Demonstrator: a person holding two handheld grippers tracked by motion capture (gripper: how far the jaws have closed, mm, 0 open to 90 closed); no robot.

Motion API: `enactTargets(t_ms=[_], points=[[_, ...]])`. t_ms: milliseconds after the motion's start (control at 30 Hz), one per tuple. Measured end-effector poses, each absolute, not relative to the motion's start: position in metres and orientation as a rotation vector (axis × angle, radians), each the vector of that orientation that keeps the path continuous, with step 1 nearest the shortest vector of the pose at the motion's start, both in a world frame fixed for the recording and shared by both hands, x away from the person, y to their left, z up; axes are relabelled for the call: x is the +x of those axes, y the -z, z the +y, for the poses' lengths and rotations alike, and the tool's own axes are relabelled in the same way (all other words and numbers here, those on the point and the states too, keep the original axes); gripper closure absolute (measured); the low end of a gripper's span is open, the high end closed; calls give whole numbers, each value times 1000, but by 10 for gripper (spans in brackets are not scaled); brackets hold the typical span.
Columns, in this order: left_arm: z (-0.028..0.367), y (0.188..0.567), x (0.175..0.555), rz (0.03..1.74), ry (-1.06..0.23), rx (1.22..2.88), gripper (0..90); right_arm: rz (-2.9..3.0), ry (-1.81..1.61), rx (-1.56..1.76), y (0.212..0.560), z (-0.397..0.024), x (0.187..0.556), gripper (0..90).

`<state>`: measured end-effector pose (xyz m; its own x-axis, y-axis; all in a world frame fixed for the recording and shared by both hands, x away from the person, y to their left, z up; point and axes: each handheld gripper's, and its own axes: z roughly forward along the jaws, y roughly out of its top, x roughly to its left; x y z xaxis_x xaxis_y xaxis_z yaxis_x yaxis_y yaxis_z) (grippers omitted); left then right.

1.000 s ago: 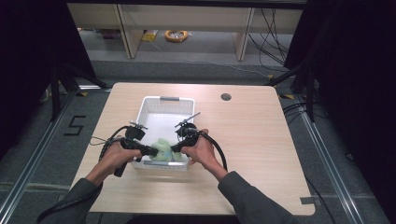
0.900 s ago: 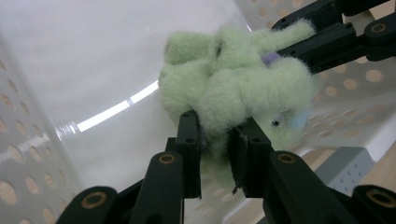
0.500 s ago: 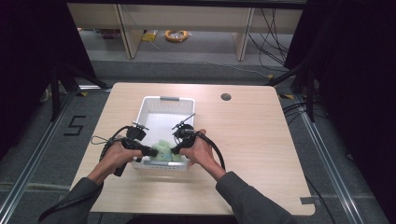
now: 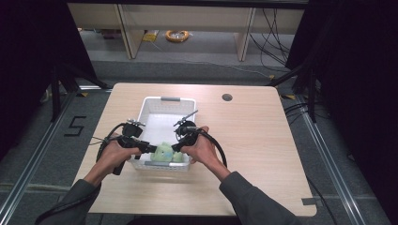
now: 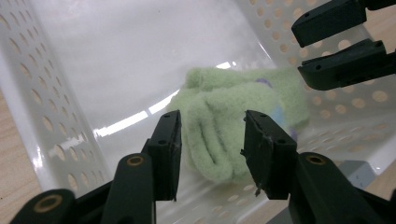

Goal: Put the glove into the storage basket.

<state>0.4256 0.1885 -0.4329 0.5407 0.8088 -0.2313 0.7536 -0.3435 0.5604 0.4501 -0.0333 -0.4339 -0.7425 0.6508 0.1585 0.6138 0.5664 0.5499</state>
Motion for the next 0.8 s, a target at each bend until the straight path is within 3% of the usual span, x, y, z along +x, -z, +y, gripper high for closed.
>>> enactTargets(t_ms=[367,467,800], points=[[183,420,414,1241,-157,2098,418,2693,-966,1140,421,-49,444,490],[181,416,406,1223,-179,2056,377,2654,-1051,1086,418,-58,442,422],[171,407,379,1170,-208,1970,246,2605,-1162,1061,401,-93,423,370]])
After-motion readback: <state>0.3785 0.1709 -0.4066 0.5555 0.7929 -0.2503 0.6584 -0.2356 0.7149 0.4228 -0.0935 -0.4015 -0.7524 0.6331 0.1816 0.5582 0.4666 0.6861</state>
